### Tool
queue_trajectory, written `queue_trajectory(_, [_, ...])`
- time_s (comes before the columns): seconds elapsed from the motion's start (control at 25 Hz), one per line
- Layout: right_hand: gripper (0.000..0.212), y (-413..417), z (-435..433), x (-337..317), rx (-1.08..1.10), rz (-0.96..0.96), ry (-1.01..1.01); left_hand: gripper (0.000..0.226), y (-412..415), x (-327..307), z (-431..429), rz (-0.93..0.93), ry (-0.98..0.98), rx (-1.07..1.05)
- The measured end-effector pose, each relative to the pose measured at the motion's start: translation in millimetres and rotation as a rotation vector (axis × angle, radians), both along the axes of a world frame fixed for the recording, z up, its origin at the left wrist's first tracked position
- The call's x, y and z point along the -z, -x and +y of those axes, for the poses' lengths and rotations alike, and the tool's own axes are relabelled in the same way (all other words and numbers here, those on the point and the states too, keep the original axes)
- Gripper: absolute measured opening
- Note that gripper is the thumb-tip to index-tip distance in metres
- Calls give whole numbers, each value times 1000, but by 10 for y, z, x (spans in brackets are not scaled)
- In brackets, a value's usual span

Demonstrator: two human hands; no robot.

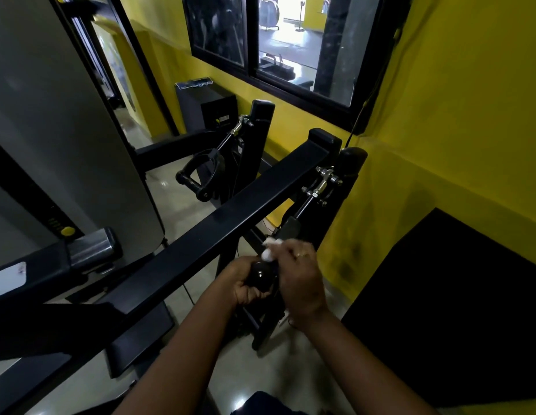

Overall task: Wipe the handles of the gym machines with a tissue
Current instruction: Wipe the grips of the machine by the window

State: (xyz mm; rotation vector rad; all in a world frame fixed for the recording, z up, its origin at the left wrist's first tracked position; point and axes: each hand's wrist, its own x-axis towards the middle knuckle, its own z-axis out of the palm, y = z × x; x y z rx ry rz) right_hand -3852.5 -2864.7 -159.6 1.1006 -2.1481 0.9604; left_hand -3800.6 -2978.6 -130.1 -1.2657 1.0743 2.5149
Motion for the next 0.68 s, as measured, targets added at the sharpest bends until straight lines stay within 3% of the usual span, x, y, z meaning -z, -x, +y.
queue_trajectory(0.12, [22,262,-87,-196,188,-339,155,16,-2,-54,72,5,-10,-12])
queue_trajectory(0.24, [20,110,7,-114,-75,-282,95,17,1,-40,76,16,17,-18])
queue_trajectory(0.36, [21,95,189,-56,-367,83,-53,20,8,-27,82,30,15,-32])
queue_trajectory(0.44, [20,268,130,35,-269,107,-30,16,4,-18,89,22,15,-41])
queue_trajectory(0.56, [26,251,-84,-42,111,-236,98,15,-2,-17,106,-4,19,-52])
queue_trajectory(0.6, [30,185,-106,-49,131,-246,111,15,-4,-17,109,-1,18,-55])
queue_trajectory(0.68, [32,60,-21,34,-45,-48,57,15,-15,-27,119,25,18,-58])
